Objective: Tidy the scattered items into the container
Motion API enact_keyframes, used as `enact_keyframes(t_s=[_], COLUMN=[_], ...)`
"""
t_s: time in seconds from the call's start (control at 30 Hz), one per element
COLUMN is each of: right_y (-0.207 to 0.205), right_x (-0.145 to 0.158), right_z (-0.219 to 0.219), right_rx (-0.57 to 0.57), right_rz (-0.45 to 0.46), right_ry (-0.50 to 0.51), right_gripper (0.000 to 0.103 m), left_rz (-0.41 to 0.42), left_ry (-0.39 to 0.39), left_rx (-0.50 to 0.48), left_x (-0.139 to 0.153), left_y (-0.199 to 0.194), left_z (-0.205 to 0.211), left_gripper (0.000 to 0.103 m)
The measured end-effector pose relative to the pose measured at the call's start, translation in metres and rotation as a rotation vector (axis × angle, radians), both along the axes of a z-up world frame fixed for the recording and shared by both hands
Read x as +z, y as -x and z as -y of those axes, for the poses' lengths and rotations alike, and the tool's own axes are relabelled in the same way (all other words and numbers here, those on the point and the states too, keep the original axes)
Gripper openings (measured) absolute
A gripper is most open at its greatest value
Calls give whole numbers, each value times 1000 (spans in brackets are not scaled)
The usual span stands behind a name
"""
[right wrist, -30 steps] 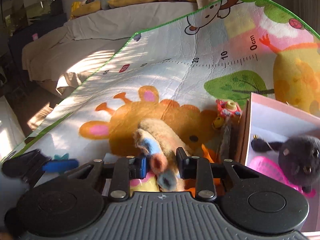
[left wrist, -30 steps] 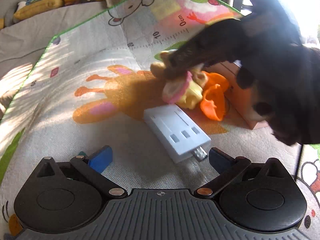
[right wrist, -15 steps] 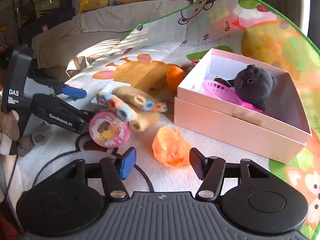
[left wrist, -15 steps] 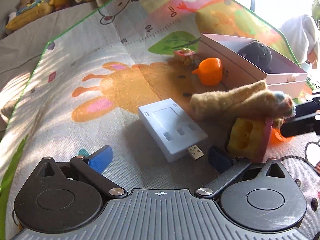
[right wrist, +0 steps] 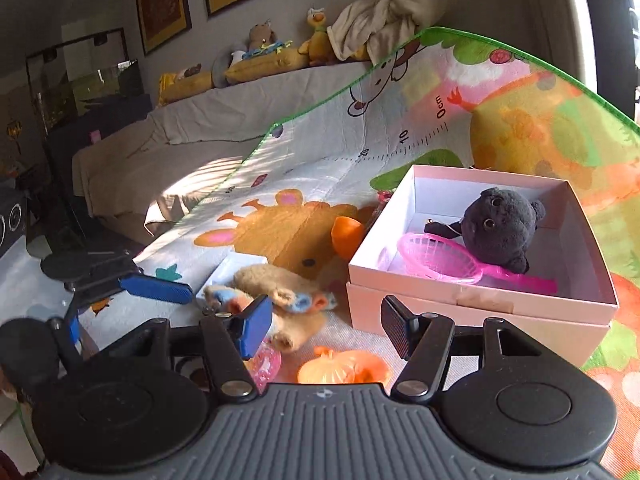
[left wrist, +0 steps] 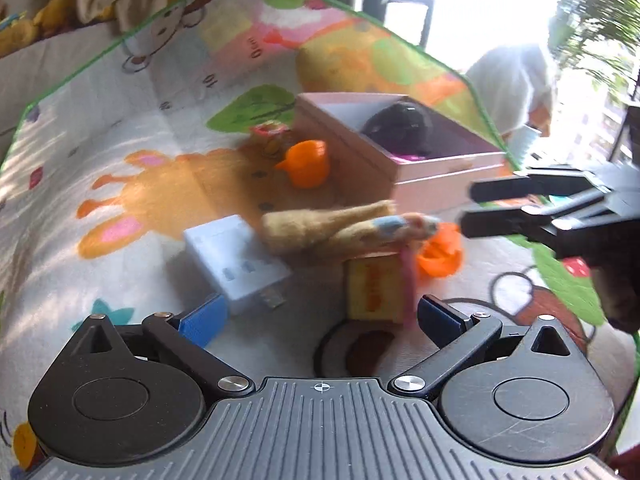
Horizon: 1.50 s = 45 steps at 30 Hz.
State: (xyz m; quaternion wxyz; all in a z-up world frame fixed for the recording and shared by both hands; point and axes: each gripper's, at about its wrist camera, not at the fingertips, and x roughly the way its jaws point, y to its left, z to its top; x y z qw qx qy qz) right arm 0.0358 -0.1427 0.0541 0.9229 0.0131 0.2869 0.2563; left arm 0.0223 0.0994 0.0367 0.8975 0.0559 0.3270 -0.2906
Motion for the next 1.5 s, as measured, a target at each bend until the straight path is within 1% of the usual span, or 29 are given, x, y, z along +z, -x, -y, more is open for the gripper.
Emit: enact_keyframes(t_s=[0.07, 0.1, 0.13, 0.23, 0.27, 0.37, 0.4, 0.43, 0.5, 0.53, 0.57, 0.63, 0.7, 0.77, 0.83, 0.87, 0.9, 0.97, 1.03, 1.07, 1.13, 1.2, 1.27, 1.3, 1.37, 1.5], right_y=[-6, -7, -7, -3, -2, 0, 0, -1, -5, -7, -7, -4, 6, 19, 37, 45, 53, 68, 78, 82, 87, 92, 94, 95, 94, 99], right_x=[2, 2, 3, 2, 1, -4, -5, -7, -11, -14, -18, -26, -34, -35, -32, -30, -28, -26, -29, -30, -32, -31, -31, -31, -29, -25], right_z=[-3, -4, -4, -1, -1, -2, -3, -6, -10, -12, -17, -29, -42, -54, -62, -64, -64, -63, -56, -51, -38, -23, -12, -7, 3, 14], right_rx=[-5, -6, -6, -4, -4, 6, 7, 10, 19, 24, 33, 68, 130, 222, 307, 340, 358, 352, 292, 262, 199, 119, 38, -3, -60, -115], right_rz=[-18, -25, -26, -21, -20, -22, -22, -24, -42, -55, -69, -81, -95, -107, -92, -80, -64, -30, 6, 16, 21, 50, 84, 104, 120, 142], right_ry=[-9, -10, -8, 15, 24, 34, 34, 34, 27, 22, 22, 45, 56, 40, 31, 31, 37, 75, 147, 162, 196, 235, 299, 322, 333, 305], right_gripper=[62, 62, 62, 62, 62, 62, 62, 62, 56, 52, 51, 51, 51, 51, 51, 51, 52, 61, 64, 69, 69, 72, 72, 72, 74, 75], left_rz=[70, 81, 73, 9, -5, -19, -18, -17, -13, -12, -17, -26, -11, 28, 79, 93, 98, 89, 64, 50, 35, 35, 30, 27, 23, 5], left_ry=[-25, -31, -27, 12, 26, 82, 90, 87, 63, 54, 50, 42, 49, 59, 82, 93, 102, 114, 124, 128, 130, 124, 114, 103, 70, 8], left_rx=[-86, -116, -142, -223, -264, -370, -373, -355, -281, -229, -171, -45, 92, 212, 305, 327, 337, 338, 339, 342, 357, 381, 382, 374, 345, 251], left_x=[5, 4, 3, -3, -5, -5, -5, -4, -4, -3, -2, 1, 7, 12, 18, 20, 22, 23, 22, 21, 18, 15, 13, 12, 9, -3], left_y=[13, 16, 16, 18, 22, 37, 41, 41, 38, 32, 27, 19, 12, 8, 5, 3, 1, -2, -6, -7, -8, -6, -6, -5, -3, 3], left_z=[22, 32, 41, 57, 61, 60, 57, 52, 41, 33, 23, 6, -16, -31, -42, -45, -45, -42, -37, -34, -30, -26, -20, -16, -6, 23], left_gripper=[103, 103, 103, 103, 103, 103, 103, 103, 103, 103, 103, 103, 103, 103, 103, 103, 103, 103, 103, 103, 103, 103, 103, 103, 103, 103])
